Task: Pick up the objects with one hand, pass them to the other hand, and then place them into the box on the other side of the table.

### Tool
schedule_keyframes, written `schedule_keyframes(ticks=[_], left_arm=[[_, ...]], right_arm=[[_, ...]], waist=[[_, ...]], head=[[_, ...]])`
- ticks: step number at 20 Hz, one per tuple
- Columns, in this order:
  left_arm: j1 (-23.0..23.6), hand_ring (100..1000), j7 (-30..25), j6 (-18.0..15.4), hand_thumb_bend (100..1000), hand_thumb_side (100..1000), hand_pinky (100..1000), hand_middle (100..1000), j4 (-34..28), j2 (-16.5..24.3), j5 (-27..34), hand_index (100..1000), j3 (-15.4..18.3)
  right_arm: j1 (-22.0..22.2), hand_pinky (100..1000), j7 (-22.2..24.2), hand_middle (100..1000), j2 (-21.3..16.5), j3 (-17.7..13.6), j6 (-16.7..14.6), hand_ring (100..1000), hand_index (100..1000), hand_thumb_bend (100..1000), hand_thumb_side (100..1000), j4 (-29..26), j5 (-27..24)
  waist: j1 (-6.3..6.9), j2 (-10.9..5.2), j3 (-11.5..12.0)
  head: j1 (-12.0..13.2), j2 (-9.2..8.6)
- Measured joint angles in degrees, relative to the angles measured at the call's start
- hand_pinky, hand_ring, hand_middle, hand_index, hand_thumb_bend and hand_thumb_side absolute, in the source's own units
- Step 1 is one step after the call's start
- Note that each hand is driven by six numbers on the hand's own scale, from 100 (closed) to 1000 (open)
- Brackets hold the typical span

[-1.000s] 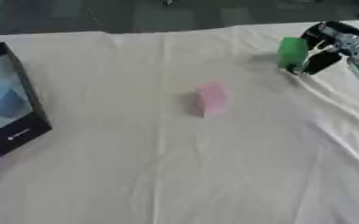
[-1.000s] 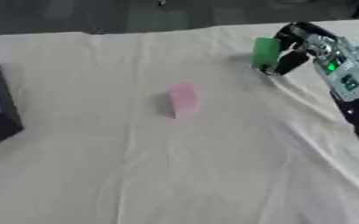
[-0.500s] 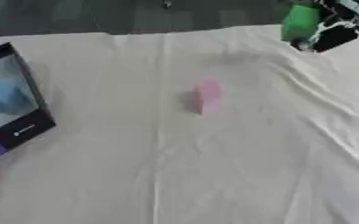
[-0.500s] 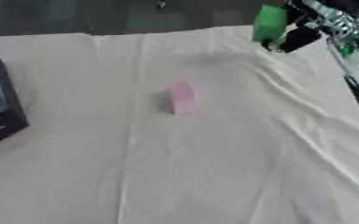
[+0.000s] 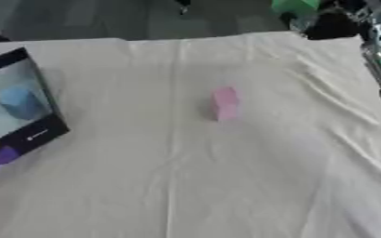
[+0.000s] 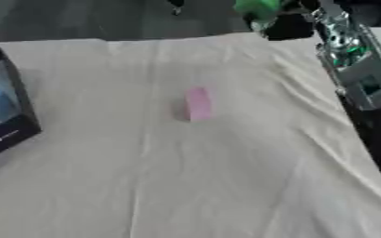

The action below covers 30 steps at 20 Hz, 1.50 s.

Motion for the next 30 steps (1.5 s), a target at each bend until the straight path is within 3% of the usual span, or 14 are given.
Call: schedule_keyframes(ticks=[6,9,10,11,13,14,15,24,28,30], left_arm=[[-2.9,766,0.2,-1.7,250,486,848,740,-0.1,-0.6,1.0,766,-1.4],[-4.7,770,-2.6,-3.8,277,486,850,741,-0.1,-1.5,1.0,768,-2.8],[-5.4,769,-3.9,-4.6,321,447,850,734,-0.1,-1.9,1.0,765,-3.4],[-5.9,769,-5.4,-5.4,250,454,852,735,0.0,-2.3,1.1,764,-4.0],[-7.0,771,-8.8,-6.9,266,471,858,734,0.3,-3.1,1.0,765,-5.4],[-7.6,771,-10.5,-7.5,266,471,857,735,0.7,-3.5,1.0,766,-6.1],[-8.3,772,-12.2,-8.1,267,475,857,736,1.0,-3.9,0.8,770,-6.7],[-12.9,785,-25.0,-10.4,309,598,845,761,4.3,-9.2,0.5,819,-13.7],[-13.7,810,-28.8,-10.0,341,570,855,788,5.9,-11.1,-1.4,840,-16.5],[-13.8,817,-29.5,-9.9,340,598,859,794,6.6,-11.9,-2.6,845,-17.4]], right_arm=[[2.4,690,-5.6,499,5.2,3.5,0.5,726,471,128,100,-0.6,-2.7],[3.1,689,-7.3,499,6.6,5.8,0.6,727,471,127,100,-0.6,-3.8],[3.3,689,-7.7,499,7.0,6.5,0.6,727,471,169,100,-0.6,-4.2],[3.5,690,-8.0,499,7.4,7.3,0.4,727,471,127,100,-0.6,-4.5],[3.6,692,-8.5,500,8.1,8.5,0.1,729,471,123,100,-0.6,-5.1],[3.6,694,-8.6,498,8.5,9.0,-0.1,730,471,201,100,-0.6,-5.4],[3.6,695,-8.7,500,8.7,9.5,-0.3,730,471,124,100,-0.6,-5.7],[3.3,704,-6.4,502,9.9,13.6,-1.9,733,473,123,100,-0.6,-6.3],[3.0,704,-5.3,502,10.3,14.6,-2.2,733,474,151,100,-0.7,-6.1],[2.9,705,-4.6,502,10.5,15.1,-2.3,733,473,125,100,-0.8,-5.9]], waist=[[0.00,-1.00,0.0],[0.00,-1.26,0.1],[0.00,-1.39,0.1],[0.00,-1.52,0.2],[0.00,-1.63,0.3],[0.00,-1.68,0.4],[0.00,-1.70,0.4],[0.00,-2.78,0.5],[0.30,-2.80,0.6],[0.38,-2.80,0.6]], head=[[-0.7,1.55],[-1.0,2.29],[-1.1,2.46],[-1.2,2.49],[-1.5,2.61],[-1.5,2.78],[-1.6,2.93],[-1.6,3.47],[-1.6,3.49],[-1.6,3.49]])
